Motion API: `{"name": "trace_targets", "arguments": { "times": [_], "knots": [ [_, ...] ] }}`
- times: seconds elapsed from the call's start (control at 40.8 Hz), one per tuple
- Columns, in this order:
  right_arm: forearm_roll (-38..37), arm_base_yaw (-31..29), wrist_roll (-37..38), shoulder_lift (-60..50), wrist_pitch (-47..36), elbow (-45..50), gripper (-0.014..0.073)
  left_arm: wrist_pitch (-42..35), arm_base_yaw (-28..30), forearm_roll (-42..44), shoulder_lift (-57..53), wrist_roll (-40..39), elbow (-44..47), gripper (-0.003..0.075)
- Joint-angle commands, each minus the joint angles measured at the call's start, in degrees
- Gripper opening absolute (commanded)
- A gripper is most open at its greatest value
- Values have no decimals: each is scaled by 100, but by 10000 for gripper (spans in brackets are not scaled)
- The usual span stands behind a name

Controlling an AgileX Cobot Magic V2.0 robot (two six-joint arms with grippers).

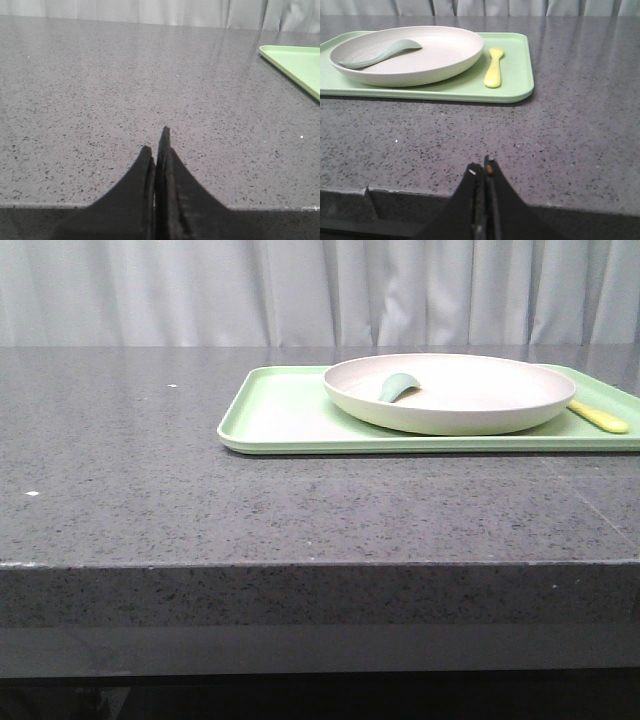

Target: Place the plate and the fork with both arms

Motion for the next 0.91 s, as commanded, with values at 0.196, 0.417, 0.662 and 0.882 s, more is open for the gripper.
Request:
{"name": "trace_targets", "arguments": {
  "times": [0.196, 0.417, 0.662, 0.882],
  "knots": [
    [-66, -59, 8, -107, -534, -21, -69, -476, 9, 0, -112, -27, 14, -18],
    [-66, -59, 8, -107, -534, -21, -69, -476, 9, 0, -112, -27, 14, -18],
    [-66, -59, 8, -107, -534, -21, -69, -476, 9, 0, -112, -27, 14, -18],
    [-66, -59, 8, -107, -534, -21, -69, -476, 9, 0, -112, -27, 14, -18]
  ]
}}
